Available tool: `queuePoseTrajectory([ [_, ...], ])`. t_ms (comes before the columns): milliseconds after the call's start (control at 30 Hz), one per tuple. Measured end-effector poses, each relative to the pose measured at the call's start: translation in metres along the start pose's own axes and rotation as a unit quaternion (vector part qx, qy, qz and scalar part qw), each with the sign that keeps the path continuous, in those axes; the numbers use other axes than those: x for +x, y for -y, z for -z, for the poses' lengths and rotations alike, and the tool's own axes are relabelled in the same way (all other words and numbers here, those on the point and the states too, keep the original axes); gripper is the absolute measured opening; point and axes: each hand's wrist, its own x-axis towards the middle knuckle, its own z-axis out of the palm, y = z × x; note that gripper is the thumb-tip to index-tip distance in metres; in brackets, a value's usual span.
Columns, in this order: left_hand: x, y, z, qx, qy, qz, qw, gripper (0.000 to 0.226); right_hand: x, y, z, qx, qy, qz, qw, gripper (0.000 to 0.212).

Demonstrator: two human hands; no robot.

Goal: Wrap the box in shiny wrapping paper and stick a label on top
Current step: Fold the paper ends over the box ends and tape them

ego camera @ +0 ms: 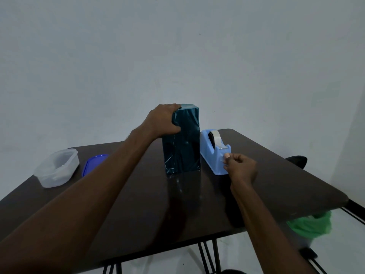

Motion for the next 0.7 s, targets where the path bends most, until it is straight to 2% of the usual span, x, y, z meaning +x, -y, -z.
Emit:
queuePoseTrajectory([
  [133, 0.000, 0.000, 0.000, 0.003, 0.003, 0.003, 1.000, 0.070, -0.003, -0.004, 0.006, -0.025, 0.006, -0.041, 0.999, 0.015],
  [300, -0.001, -0.003, 0.002, 0.005, 0.005, 0.006, 1.000, 0.064, -0.012, 0.007, 0.013, -0.055, 0.007, 0.030, 0.998, 0.015],
  [433, -0.002, -0.008, 0.005, -0.003, 0.024, 0.001, 1.000, 0.068, -0.022, 0.046, 0.012, 0.037, 0.095, 0.089, 0.991, 0.015],
  [567, -0.003, -0.006, 0.004, 0.007, 0.022, 0.003, 1.000, 0.065, -0.021, 0.127, -0.002, 0.098, 0.187, 0.193, 0.958, 0.010],
  [700, 0.000, -0.003, 0.000, 0.027, 0.024, 0.008, 0.999, 0.069, 0.002, 0.184, -0.048, 0.068, 0.294, 0.210, 0.930, 0.012],
])
